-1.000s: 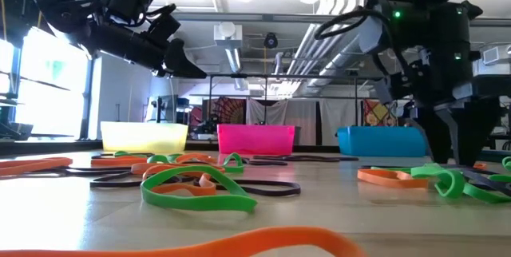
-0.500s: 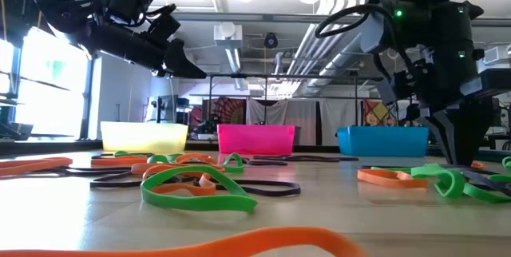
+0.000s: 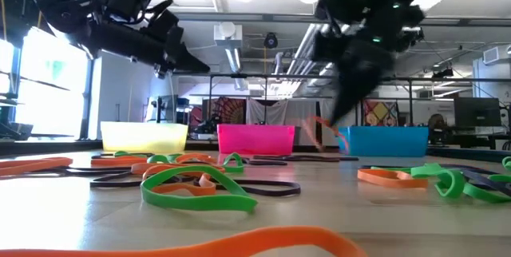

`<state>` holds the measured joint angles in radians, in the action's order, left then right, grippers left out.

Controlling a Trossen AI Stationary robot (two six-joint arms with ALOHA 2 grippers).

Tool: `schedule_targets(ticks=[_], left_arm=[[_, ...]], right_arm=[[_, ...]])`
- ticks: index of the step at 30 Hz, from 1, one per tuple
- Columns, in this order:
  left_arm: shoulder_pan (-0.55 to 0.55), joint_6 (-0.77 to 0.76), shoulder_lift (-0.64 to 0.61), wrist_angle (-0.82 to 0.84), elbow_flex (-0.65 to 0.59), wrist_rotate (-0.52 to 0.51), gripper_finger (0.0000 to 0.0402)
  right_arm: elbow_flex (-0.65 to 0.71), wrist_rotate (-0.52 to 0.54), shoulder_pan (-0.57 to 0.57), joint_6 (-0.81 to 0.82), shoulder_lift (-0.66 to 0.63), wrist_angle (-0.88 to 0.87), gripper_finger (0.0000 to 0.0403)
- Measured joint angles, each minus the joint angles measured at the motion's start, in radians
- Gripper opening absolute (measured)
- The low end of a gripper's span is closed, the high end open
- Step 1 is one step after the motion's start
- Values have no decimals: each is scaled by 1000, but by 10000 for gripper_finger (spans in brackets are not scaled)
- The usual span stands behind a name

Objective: Sort rubber bands into baskets
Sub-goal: Put the orange rubber band into the pink bin

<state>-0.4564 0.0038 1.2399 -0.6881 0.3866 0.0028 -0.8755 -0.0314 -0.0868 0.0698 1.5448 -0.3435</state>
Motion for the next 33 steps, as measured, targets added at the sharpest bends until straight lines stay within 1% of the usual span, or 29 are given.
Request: schedule_targets(ticks=[3, 6, 12, 16, 20, 24, 30, 33], left_arm=[[0, 0, 0, -24, 0, 12, 0], [0, 0, 0, -34, 0, 12, 0], [0, 1, 0, -35, 0, 12, 0], [-1, 13, 0, -37, 0, 12, 0], [-1, 32, 0, -37, 0, 12, 0], [-1, 33, 0, -37, 0, 12, 0], [-2, 34, 0, -37, 0, 12, 0], [-2, 34, 0, -36, 0, 12, 0]], right_arm=[[0, -2, -88, -24, 0, 131, 0], [-17, 4, -167, -27, 0, 212, 0], [-98, 55, -287, -70, 12, 238, 0], [-196, 54, -364, -71, 82, 231, 0], [-348, 34, -420, -123, 203, 160, 0], [-537, 28, -457, -186, 342, 43, 0], [-830, -55, -506, -256, 550, -169, 0], [-947, -56, -521, -296, 641, -242, 0]])
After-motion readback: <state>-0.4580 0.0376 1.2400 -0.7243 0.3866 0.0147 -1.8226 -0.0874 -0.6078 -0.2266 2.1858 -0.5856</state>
